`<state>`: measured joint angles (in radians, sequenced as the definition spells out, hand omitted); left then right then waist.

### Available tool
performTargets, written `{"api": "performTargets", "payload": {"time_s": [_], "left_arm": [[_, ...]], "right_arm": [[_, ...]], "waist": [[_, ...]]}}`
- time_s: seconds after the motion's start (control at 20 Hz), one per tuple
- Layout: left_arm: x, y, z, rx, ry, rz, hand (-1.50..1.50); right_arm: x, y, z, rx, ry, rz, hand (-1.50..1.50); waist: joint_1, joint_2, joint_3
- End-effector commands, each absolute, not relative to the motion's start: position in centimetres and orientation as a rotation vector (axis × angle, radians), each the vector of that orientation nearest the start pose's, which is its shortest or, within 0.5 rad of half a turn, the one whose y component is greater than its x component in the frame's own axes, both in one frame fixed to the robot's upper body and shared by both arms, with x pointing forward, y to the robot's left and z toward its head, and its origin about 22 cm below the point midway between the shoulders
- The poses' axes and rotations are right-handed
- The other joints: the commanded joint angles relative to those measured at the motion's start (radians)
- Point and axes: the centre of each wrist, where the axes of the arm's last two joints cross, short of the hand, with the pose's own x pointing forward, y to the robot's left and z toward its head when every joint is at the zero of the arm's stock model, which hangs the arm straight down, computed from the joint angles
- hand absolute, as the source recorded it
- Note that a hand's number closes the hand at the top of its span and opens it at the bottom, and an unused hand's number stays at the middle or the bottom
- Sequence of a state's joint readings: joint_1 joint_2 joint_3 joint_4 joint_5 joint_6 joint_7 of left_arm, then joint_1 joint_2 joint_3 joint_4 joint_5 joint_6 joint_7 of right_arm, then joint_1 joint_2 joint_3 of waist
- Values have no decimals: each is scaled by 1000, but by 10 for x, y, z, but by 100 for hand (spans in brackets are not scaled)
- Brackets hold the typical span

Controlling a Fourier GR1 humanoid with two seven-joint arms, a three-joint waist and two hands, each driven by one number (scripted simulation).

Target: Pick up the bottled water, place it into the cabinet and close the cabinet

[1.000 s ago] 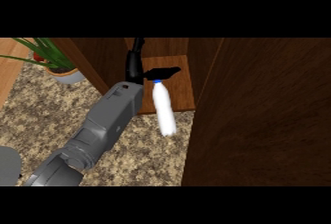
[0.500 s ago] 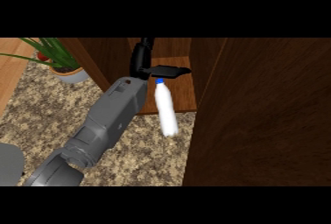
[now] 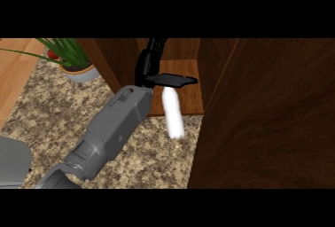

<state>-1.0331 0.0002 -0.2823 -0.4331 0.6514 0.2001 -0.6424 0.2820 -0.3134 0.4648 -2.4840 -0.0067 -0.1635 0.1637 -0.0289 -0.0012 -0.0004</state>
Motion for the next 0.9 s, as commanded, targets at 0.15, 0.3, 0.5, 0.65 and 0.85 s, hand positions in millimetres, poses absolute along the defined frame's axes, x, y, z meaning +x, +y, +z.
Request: {"api": "performTargets", "payload": {"time_s": [0.15, 0.3, 0.5, 0.65, 0.85], "left_arm": [[383, 81, 27, -384, -1856, 26, 150], [361, 82, 18, -394, -1829, 73, 150], [337, 93, 22, -398, -1822, 35, 150], [308, 121, 6, -376, -1820, 50, 150], [269, 141, 6, -360, -1815, 46, 150]], "right_arm": [[91, -195, 176, 219, -1963, 239, -150], [102, -199, 176, 155, -1977, 320, -150], [100, -198, 176, 162, -1934, 497, 150], [98, -195, 175, 221, -1859, 588, 150], [89, -181, 175, 329, -1781, 594, 150]], "waist": [[37, -9, 0], [50, -11, 0], [58, -16, 0], [61, -15, 0], [53, -13, 0]]}}
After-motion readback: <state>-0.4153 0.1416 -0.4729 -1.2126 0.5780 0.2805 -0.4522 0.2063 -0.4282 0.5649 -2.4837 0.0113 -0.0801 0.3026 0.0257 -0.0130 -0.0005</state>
